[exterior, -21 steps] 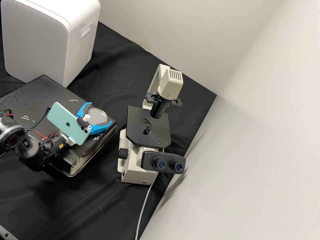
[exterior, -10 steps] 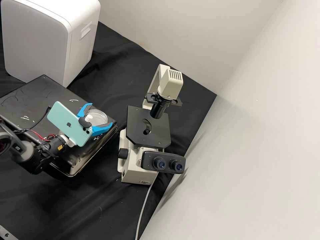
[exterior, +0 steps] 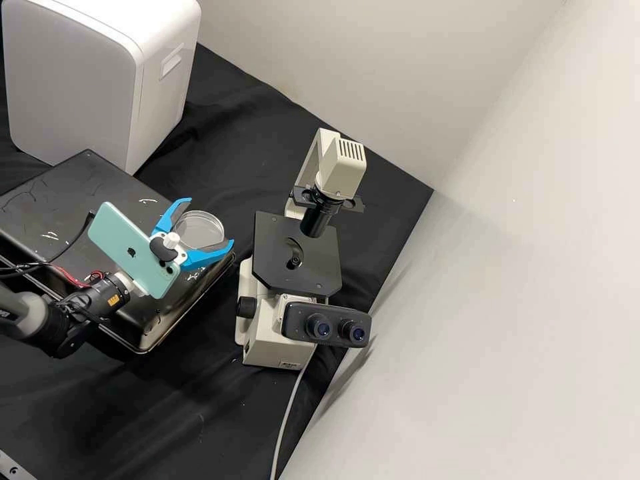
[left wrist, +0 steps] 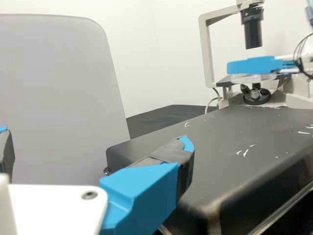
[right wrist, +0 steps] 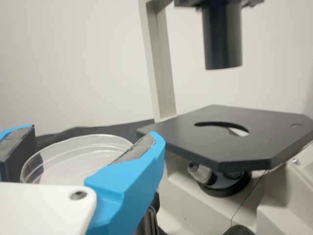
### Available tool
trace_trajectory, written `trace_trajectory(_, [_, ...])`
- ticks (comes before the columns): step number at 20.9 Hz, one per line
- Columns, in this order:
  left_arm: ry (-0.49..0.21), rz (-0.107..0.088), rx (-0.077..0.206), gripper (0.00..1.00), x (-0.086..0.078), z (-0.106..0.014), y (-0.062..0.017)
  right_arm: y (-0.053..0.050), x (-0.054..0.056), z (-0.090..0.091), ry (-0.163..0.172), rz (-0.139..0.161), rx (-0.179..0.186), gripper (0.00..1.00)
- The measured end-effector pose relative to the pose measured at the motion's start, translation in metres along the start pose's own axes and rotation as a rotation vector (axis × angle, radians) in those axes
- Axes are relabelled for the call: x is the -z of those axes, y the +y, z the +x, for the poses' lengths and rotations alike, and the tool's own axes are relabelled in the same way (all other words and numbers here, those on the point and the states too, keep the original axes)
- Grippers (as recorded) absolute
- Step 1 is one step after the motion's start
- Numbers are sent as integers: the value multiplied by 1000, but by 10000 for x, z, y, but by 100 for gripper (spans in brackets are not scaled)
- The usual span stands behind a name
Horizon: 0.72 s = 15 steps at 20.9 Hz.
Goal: Place the petri dish on the microscope
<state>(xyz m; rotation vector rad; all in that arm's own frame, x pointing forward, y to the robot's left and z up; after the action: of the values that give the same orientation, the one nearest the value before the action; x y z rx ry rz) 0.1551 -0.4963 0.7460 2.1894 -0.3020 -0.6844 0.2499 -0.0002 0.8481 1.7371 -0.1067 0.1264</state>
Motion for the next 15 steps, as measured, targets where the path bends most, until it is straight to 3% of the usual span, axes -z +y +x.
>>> trace_trajectory(5, [0, 0, 0, 100, 0, 0, 0, 124, 68, -103, 38, 16, -32, 0])
trace_trajectory(8, [0, 0, 0, 100, 0, 0, 0, 146, 90, -112, 54, 11, -39, 0])
trace_trajectory(15, [-2, 0, 0, 100, -4, 0, 0, 201, 29, -81, 37, 5, -51, 0])
